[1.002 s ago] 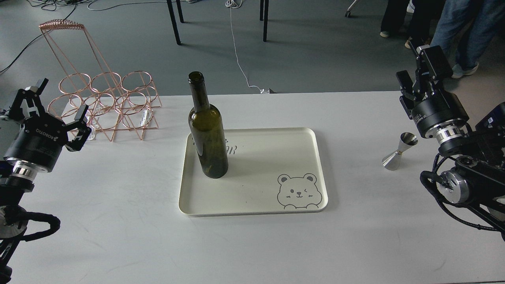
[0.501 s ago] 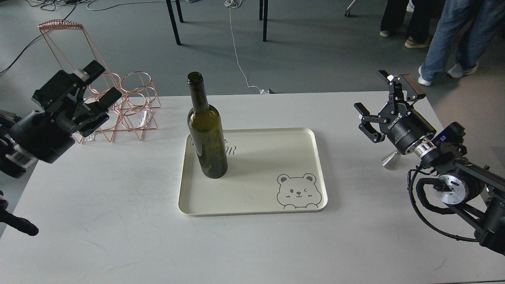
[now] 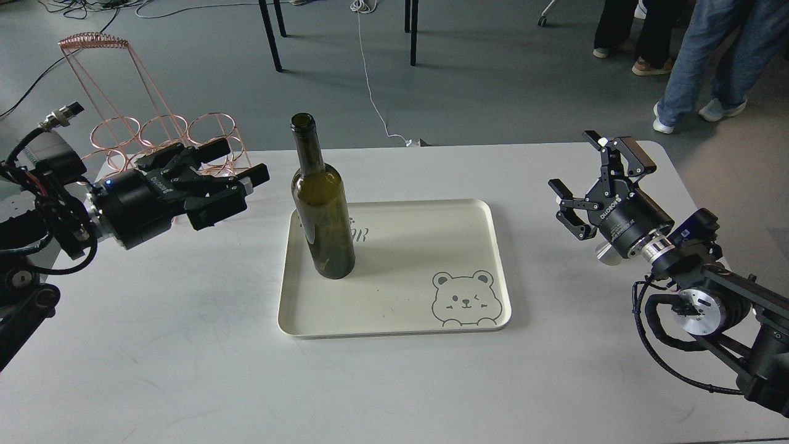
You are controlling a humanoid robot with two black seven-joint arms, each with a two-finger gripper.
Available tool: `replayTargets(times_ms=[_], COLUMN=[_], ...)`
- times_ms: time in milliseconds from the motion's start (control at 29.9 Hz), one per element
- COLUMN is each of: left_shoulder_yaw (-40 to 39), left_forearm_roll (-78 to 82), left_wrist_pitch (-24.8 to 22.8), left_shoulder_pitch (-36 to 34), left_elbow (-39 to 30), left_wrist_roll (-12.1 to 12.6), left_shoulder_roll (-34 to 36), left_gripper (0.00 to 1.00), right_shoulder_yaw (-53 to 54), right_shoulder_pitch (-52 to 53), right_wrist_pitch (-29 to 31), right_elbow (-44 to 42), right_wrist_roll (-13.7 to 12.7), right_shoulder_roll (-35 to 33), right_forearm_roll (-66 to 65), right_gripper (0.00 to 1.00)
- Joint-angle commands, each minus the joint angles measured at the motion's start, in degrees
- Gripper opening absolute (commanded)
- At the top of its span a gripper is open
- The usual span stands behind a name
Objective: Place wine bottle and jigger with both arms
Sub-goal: 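Grasp the green wine bottle neck with the left gripper, then lift the bottle and move it over the copper wine rack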
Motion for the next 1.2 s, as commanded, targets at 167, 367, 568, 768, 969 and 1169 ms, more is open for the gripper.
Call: replayTargets(times_ms=[167, 367, 568, 768, 969, 1169], left_shoulder_yaw=[6.2, 7.9, 8.2, 9.0, 11.1, 12.1], left_forearm_roll=[6.5, 6.5, 6.4, 6.4, 6.5, 6.5], left_wrist_pitch=[0.1, 0.1, 0.1, 0.1, 0.1, 0.1], left_shoulder_pitch=[-9.3, -10.7, -11.0, -11.6, -13.6, -14.6], left_elbow=[3.7, 3.8, 4.1, 4.5, 4.8, 5.7], left_wrist_roll=[0.0, 0.0, 0.0, 0.0, 0.0, 0.0], left_shoulder_roll=[-3.2, -4.7, -5.4, -6.6, -7.0, -7.0], left_gripper=[0.98, 0.98, 0.98, 0.96, 0.83, 0.65], right_shoulder_yaw=[0.0, 0.1, 0.1, 0.1, 0.1, 0.1], right_shoulder_pitch=[-0.4, -0.7, -0.7, -0.7, -1.3, -1.5], right_wrist_pitch=[-0.7, -1.0, -1.3, -1.4, -2.1, -2.2], right_elbow=[0.1, 0.1, 0.1, 0.1, 0.2, 0.2], right_wrist_roll=[0.0, 0.0, 0.0, 0.0, 0.0, 0.0], right_shoulder_roll=[0.5, 0.6, 0.6, 0.5, 0.6, 0.6], right_forearm_roll=[-0.1, -0.1, -0.2, -0.2, -0.2, -0.2], right_gripper=[0.99, 0.99, 0.99, 0.99, 0.99, 0.99])
